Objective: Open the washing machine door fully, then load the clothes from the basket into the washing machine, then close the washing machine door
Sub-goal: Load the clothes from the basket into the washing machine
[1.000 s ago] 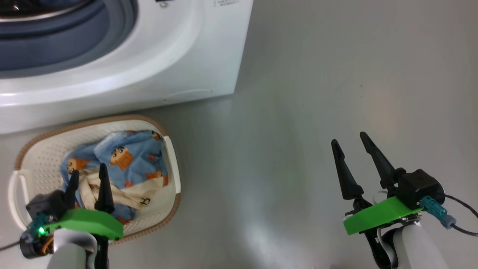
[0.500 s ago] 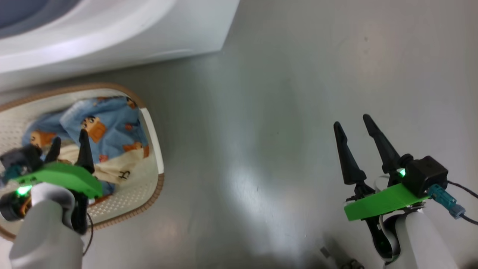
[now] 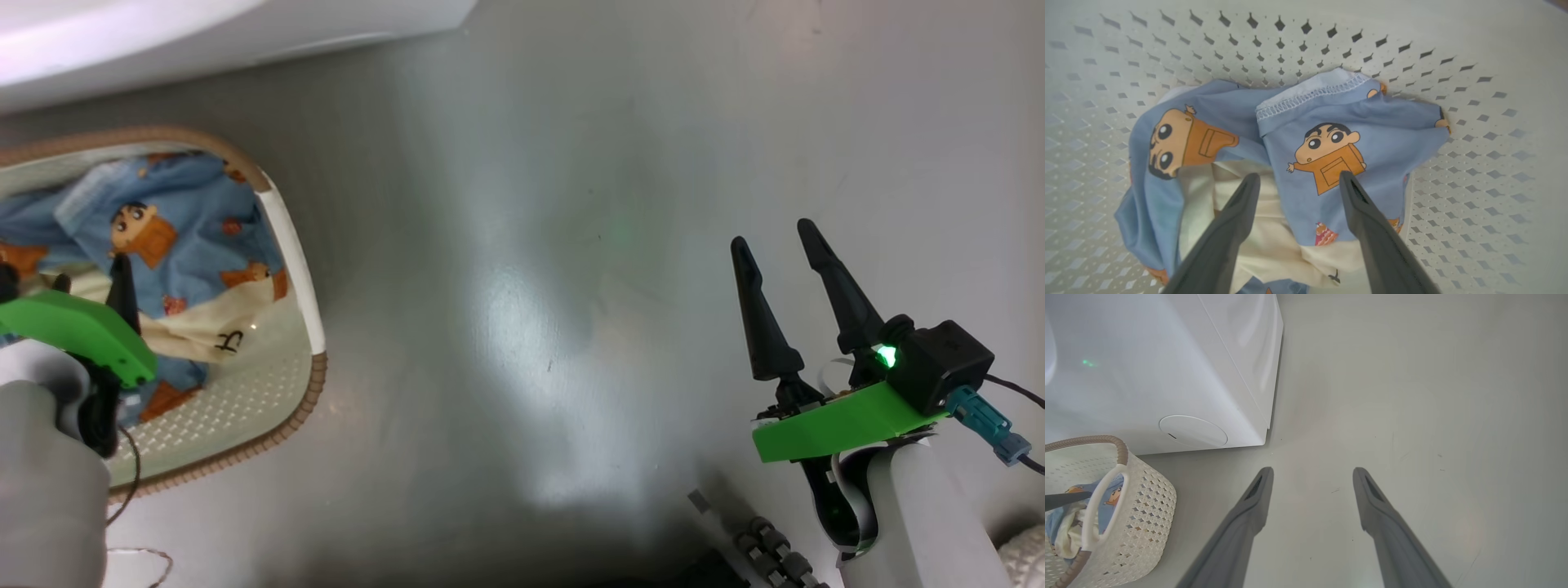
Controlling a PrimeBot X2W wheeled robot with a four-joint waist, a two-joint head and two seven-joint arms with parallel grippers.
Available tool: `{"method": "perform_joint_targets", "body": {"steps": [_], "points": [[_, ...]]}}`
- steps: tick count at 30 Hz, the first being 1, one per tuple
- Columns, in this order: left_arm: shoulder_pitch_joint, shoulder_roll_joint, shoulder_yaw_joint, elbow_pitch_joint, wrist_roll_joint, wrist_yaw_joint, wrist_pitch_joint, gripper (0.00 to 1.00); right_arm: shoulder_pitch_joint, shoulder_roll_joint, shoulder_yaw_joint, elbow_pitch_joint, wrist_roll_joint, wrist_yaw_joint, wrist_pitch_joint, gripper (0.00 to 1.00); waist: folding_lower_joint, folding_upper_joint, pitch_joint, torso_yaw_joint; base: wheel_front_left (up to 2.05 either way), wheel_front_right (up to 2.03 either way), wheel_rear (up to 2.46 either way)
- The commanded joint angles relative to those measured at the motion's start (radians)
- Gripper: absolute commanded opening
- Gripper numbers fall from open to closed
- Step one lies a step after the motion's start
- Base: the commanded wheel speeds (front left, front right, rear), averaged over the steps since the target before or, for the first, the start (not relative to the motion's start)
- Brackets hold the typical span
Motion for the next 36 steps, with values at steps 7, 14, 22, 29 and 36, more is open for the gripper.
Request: {"method": "perform_joint_targets", "body": {"steps": [7,14,22,29,36], "points": [[-0.044,0.061,0.030,0.072,-0.031,0.006,0.048,1.00,0.028,0.002,0.022,-0.033,0.015,0.006,-0.012,1.00,-0.0001,-0.0001,0.055,-0.015,0.00,0.00,0.00],[-0.078,0.059,0.049,0.108,-0.065,0.019,0.092,1.00,0.031,0.002,0.023,-0.045,0.016,0.006,-0.012,1.00,-0.0001,-0.0001,0.083,-0.019,0.00,0.00,0.00],[-0.099,0.059,0.037,0.123,-0.068,0.034,0.125,1.00,0.039,0.002,0.023,-0.060,0.019,0.006,-0.012,1.00,-0.0001,-0.0001,0.114,-0.031,0.00,0.00,0.00],[-0.116,0.052,0.033,0.128,-0.074,0.042,0.121,1.00,0.041,0.002,0.024,-0.070,0.016,0.006,-0.012,1.00,-0.0001,-0.0001,0.136,-0.034,0.00,0.00,0.00],[-0.114,0.040,0.032,0.133,-0.086,0.047,0.119,1.00,0.061,0.002,0.021,-0.084,0.006,0.006,-0.012,1.00,-0.0001,-0.0001,0.135,-0.042,0.00,0.00,0.00]]}}
